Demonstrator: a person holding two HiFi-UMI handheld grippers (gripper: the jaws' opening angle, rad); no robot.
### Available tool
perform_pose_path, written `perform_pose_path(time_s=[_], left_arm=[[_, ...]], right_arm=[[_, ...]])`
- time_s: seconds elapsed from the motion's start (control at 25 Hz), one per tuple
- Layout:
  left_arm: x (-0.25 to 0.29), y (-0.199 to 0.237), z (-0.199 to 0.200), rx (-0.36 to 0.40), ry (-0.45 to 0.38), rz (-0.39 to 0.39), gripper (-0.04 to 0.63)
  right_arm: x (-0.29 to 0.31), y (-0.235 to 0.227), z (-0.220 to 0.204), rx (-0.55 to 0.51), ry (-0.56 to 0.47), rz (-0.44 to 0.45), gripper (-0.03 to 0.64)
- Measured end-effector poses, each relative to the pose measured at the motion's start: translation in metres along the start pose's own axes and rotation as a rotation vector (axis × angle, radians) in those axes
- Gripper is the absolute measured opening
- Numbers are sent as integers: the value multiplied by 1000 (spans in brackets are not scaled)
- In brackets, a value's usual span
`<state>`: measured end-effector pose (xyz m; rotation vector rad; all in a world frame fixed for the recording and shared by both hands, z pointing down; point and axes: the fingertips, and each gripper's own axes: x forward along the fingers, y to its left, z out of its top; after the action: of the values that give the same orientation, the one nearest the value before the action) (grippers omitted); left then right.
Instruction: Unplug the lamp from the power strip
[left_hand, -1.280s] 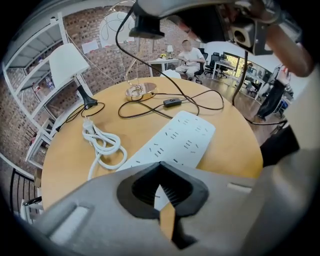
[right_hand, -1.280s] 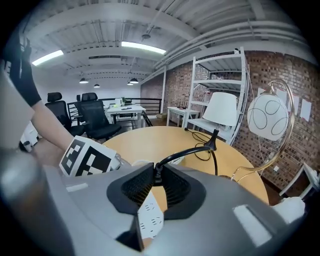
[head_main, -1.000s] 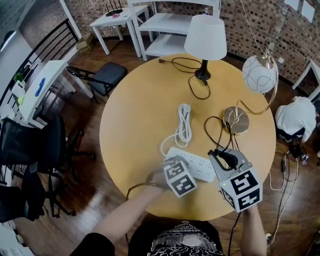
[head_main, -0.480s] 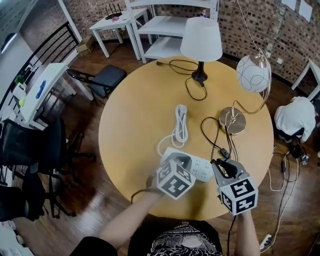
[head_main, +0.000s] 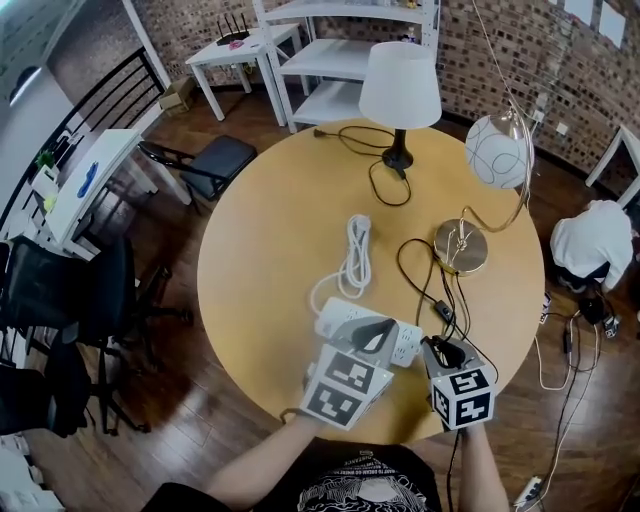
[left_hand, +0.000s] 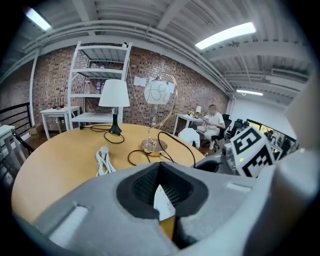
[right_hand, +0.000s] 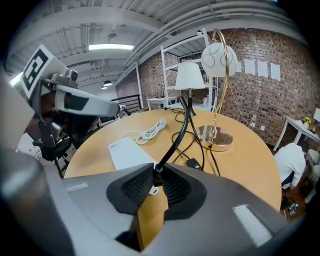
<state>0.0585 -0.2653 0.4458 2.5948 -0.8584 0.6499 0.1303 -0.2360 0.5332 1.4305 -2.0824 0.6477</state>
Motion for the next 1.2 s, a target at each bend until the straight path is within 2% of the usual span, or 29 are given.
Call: perform_pose_path(time_s=[0.16,0.44,0.68,0.92,1.2], left_arm=[[-6,-12,-4,-53,-27,4,2],[-10,-22,-21,-98,-13,61,2],[-11,-31,-25,-112,-19,115,2],[-20,-39,-32,-152,-43,186,2],[-33,-45,-38,-174,-93,247,2]], right_arm=[[9,-6,-20,-18,16,-12,61],[18,-10,-38,-24,29,15,74],[12,-7,-46,-63,47,65,138],[-6,3,-34,-93,-8,105,136],[-39,29,-3,-44,-124,132,62]])
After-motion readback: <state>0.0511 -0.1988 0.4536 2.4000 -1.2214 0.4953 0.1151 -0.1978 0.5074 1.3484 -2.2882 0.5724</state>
